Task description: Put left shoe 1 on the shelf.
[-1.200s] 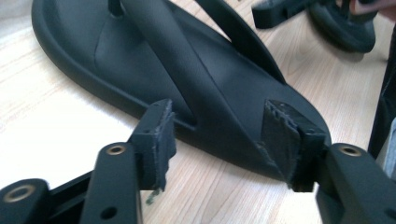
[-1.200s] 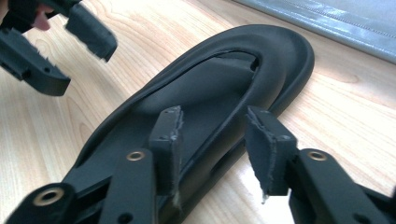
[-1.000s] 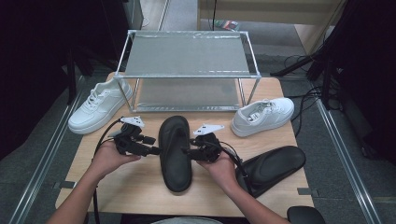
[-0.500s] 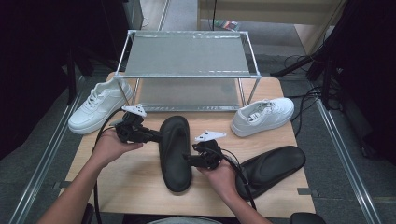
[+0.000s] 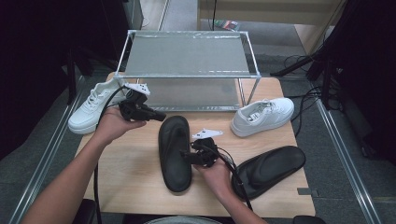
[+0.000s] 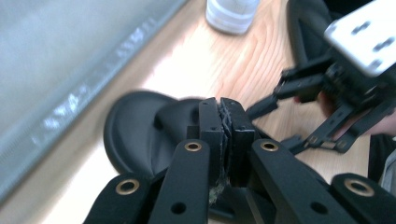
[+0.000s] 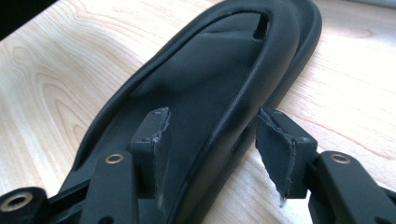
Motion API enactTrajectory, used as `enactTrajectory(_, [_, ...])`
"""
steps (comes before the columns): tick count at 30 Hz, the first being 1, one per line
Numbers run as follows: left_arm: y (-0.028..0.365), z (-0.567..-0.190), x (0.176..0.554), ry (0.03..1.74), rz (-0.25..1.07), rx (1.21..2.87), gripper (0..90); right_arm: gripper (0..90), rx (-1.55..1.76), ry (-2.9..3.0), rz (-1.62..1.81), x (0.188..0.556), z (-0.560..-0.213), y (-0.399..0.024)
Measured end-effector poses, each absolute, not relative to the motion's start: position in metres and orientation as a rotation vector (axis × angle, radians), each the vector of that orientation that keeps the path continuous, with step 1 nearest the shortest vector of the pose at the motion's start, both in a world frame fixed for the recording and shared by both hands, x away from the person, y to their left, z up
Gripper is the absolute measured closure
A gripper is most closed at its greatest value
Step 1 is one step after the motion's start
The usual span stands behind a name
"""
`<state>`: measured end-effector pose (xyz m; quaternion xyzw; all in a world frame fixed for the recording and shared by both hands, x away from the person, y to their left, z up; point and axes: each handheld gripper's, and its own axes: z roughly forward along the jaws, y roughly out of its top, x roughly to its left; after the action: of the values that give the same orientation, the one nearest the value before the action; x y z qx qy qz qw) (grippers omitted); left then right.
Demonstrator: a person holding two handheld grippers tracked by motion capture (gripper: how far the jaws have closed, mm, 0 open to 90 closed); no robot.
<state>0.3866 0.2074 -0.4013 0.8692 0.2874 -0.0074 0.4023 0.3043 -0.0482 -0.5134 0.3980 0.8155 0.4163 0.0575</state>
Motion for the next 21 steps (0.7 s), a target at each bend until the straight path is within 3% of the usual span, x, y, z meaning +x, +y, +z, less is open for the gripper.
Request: enactTrajectory(21, [0.194, -0.327, 0.454, 0.671, 0.115, 2.174, 90.0, 51.3, 1.236, 2.492, 1.147, 0.317, -0.525, -0.039])
